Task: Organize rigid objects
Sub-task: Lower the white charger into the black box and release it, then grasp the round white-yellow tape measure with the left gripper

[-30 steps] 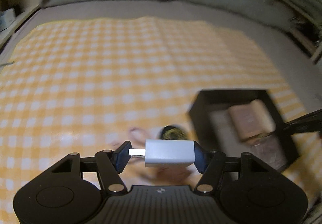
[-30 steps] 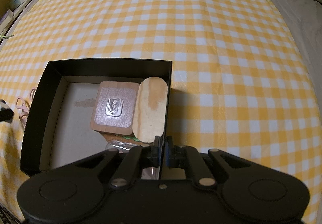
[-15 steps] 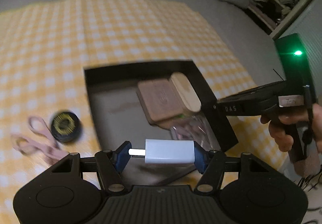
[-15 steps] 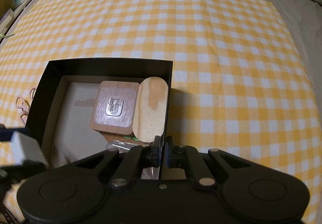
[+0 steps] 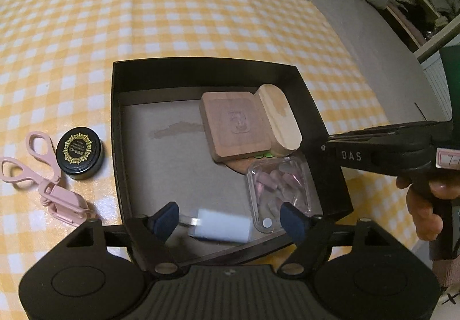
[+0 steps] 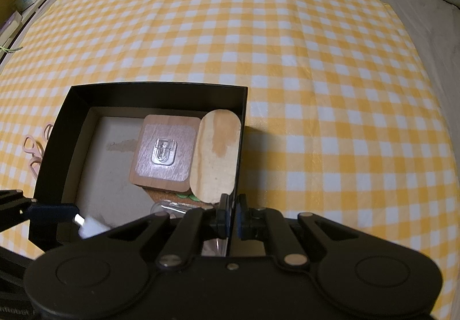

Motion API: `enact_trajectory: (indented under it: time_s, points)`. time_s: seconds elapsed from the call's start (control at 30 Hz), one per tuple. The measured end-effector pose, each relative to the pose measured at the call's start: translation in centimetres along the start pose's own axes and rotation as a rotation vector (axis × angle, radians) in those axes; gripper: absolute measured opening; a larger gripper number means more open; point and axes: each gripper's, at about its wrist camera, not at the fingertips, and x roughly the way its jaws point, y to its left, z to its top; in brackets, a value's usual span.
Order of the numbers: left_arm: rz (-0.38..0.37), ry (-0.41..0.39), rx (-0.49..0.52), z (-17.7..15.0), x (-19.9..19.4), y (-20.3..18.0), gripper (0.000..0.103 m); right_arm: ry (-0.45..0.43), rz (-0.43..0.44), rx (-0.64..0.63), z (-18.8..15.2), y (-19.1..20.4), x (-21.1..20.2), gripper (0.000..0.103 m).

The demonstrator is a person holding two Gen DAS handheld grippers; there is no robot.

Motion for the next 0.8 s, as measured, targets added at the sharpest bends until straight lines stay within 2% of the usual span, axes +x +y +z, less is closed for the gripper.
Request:
enact_trajectory:
  time_s: [0.47,0.57,0.73,0.8]
  points:
    - [0.001,-0.017,0.035,-0.4,-0.7,0.0,0.082,0.001,0.000,0.002,0.0,0.0,0.0,0.006]
    - [0.007,-0.060,0.060,-0.5,-1.8,-0.3,0.084,0.001,0.000,0.003,0.0,0.0,0.0,0.006]
    - [0.011,-0.177,0.140,0.0,-5.1,-0.7,0.085,0.001,-0.002,0.002,0.0,0.0,0.1,0.006]
    - [0.015,-0.232,0.154,0.4,-6.6,-0.5,0.089,0.000,-0.004,0.002,0.1,0.0,0.2,0.006]
